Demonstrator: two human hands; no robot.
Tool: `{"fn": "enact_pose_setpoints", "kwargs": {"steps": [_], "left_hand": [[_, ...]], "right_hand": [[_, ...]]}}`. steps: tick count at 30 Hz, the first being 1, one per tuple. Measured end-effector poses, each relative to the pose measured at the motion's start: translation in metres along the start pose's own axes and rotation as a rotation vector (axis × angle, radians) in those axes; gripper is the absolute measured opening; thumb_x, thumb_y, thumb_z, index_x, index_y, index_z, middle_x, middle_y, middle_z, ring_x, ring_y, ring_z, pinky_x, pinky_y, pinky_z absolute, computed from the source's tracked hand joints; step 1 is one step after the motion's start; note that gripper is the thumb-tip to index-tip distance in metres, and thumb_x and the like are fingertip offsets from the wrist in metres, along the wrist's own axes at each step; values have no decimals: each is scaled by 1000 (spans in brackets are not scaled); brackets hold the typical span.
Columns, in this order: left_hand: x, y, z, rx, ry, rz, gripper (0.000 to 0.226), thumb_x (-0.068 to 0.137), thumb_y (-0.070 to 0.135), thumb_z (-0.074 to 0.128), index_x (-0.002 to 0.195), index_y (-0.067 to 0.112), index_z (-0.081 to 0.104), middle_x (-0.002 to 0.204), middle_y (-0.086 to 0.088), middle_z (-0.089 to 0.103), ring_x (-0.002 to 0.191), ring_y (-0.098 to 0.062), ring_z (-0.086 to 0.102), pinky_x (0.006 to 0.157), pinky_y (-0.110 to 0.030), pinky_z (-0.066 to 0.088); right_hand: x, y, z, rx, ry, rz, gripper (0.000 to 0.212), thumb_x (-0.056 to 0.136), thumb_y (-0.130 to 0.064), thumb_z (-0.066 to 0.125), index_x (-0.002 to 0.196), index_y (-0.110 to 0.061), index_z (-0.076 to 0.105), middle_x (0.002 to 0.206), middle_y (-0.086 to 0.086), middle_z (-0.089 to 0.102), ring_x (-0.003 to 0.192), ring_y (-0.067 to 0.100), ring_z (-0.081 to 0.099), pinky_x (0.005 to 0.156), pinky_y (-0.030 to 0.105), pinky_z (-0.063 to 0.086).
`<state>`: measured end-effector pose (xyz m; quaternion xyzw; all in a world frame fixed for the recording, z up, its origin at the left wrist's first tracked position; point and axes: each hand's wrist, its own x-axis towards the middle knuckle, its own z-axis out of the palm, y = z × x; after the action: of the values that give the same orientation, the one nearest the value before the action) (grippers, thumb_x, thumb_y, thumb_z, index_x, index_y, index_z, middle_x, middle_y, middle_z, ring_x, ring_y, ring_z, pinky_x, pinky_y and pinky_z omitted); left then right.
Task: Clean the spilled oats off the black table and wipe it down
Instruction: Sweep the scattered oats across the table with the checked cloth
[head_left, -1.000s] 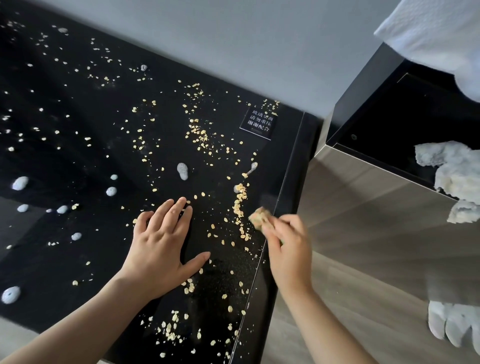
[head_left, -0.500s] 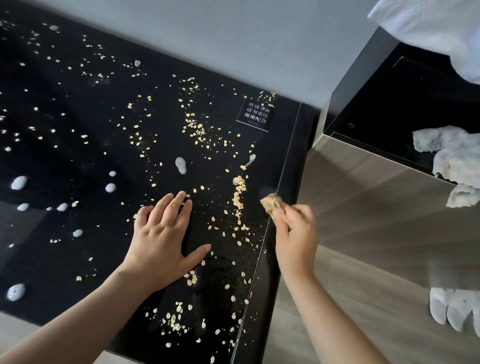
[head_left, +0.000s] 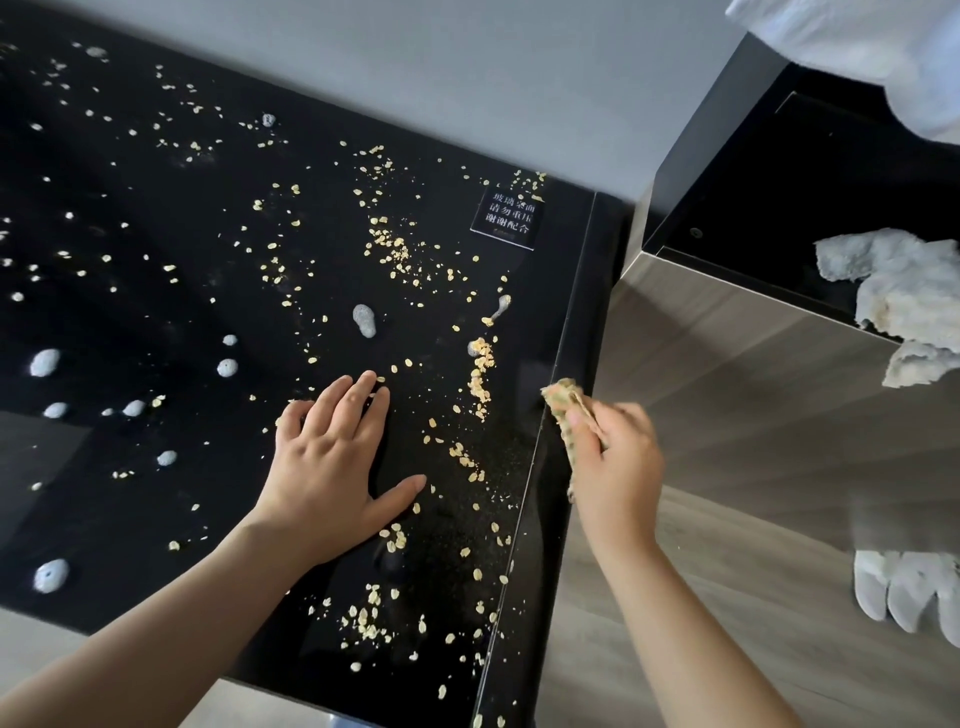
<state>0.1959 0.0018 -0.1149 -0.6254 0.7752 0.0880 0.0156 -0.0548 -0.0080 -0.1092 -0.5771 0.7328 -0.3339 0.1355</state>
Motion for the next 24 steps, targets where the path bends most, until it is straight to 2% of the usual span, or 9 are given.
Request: {"fn": "enact_pose_setpoints", "kwargs": {"steps": [2, 5, 7, 9, 12, 14, 17, 21, 24], "left_hand": [[0, 0, 0, -7, -5, -1, 91, 77, 75, 35, 136, 7, 48, 147, -11, 40, 135, -31, 37, 102, -54, 32], [0, -2, -2, -9, -8, 11, 91, 77, 75, 35, 137, 8, 47, 148, -11, 39, 136, -31, 36, 103, -53, 31], [0, -3, -4, -11, -28, 21, 91, 77, 75, 33, 137, 8, 47, 148, -11, 38, 136, -30, 36, 103, -53, 31], [-1, -5, -6, -25, -49, 30, 93, 77, 76, 30, 140, 9, 44, 151, -9, 34, 139, -29, 32, 106, -51, 28], [-6, -11, -11, -109, -68, 73, 98, 77, 79, 22, 150, 14, 24, 160, 0, 4, 147, -18, 5, 116, -41, 7], [-12, -15, -20, -203, -99, 117, 98, 76, 79, 18, 152, 16, 14, 159, 9, -12, 146, -8, -10, 117, -31, -5], [-24, -17, -32, -251, -122, 124, 97, 75, 77, 11, 152, 18, 15, 159, 9, -7, 144, -4, -13, 117, -29, -8], [-47, -19, -31, -203, -137, 95, 94, 76, 76, 7, 151, 20, 16, 160, 4, 1, 145, -9, -9, 118, -35, -6], [-58, -25, -24, -179, -135, 88, 93, 78, 75, 10, 151, 18, 19, 160, 1, 5, 146, -12, -4, 118, -35, -4]], "right_hand": [[-6, 2, 9, -25, 24, 23, 14, 86, -4, 65, 98, -3, 72, 84, -6, 48, 64, 8, 45, 60, 1, 33], [-37, -6, 17, -56, 66, -5, 18, 83, -2, 67, 98, -7, 72, 84, -8, 49, 65, 9, 45, 53, 4, 29], [-62, -12, 19, -67, 30, -19, 22, 80, -2, 69, 99, -11, 73, 85, -7, 53, 68, 6, 45, 54, 3, 26], [-80, -18, 20, -44, -53, -29, 23, 78, -4, 73, 99, -14, 73, 85, -9, 55, 67, 3, 47, 54, 3, 30], [-81, -27, 9, 112, -189, -21, 14, 83, -8, 71, 95, -14, 74, 84, -11, 56, 67, 5, 55, 55, 10, 41], [-68, -31, -6, 145, -116, 2, 10, 85, -6, 69, 92, -11, 73, 81, -8, 56, 67, 5, 55, 56, 8, 39], [-51, -22, -22, 70, 20, 88, 11, 86, -9, 67, 95, -7, 73, 79, -6, 53, 65, 7, 53, 56, 7, 37], [-61, -15, -9, -21, 30, 189, 15, 86, -9, 67, 100, -9, 73, 85, -5, 54, 68, 9, 54, 56, 5, 37], [-79, -27, 10, -52, 49, 180, 14, 81, -6, 72, 95, -10, 73, 84, -7, 52, 65, 6, 46, 52, 6, 28]]}}
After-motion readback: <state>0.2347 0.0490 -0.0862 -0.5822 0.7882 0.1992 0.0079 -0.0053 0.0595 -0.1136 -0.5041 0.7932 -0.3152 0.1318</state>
